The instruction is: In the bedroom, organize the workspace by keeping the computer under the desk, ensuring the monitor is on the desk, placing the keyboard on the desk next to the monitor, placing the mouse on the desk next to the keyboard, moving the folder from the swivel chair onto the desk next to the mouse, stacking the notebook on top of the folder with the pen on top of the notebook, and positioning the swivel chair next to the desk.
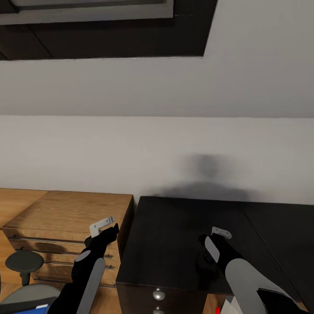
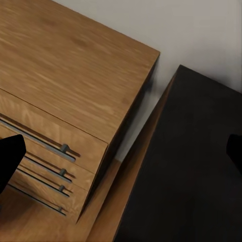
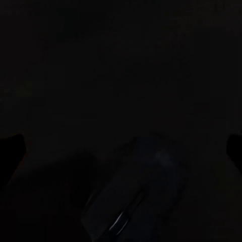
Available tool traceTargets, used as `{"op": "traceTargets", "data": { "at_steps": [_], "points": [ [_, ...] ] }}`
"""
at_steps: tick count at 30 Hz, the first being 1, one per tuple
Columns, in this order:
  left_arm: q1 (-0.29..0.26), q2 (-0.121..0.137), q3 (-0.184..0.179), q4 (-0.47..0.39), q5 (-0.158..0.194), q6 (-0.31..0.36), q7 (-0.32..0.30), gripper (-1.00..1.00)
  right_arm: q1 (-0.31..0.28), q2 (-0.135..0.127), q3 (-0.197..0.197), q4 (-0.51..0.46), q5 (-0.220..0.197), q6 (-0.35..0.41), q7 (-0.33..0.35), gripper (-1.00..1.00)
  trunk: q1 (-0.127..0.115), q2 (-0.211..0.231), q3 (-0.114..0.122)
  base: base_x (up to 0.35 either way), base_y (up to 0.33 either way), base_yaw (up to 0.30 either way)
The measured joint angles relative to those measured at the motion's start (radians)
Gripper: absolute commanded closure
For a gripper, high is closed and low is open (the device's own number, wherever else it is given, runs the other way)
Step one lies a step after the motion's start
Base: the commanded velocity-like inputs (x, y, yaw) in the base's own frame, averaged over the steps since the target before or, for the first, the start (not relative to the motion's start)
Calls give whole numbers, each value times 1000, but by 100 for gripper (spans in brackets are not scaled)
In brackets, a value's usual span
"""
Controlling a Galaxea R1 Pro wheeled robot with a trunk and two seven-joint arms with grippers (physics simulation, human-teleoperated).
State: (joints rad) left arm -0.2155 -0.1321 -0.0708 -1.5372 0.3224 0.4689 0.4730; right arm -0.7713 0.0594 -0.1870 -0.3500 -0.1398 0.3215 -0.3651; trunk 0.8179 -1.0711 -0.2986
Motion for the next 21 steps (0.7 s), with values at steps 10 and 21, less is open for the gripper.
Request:
{"op": "traceTargets", "data": {
  "at_steps": [10, 21],
  "points": [
    [0, 0, 0, 0, -1, 0, 0, -100, 0, 0, 0, 1, 0, -1, 0, -100, 8, -14, -6, 0, 0, 0],
    [0, 10, 0, 5, -1, 0, 1, -100, 0, 0, 0, 1, 0, -1, 0, -100, 8, -14, -6, -49, 0, 0]
  ]
}}
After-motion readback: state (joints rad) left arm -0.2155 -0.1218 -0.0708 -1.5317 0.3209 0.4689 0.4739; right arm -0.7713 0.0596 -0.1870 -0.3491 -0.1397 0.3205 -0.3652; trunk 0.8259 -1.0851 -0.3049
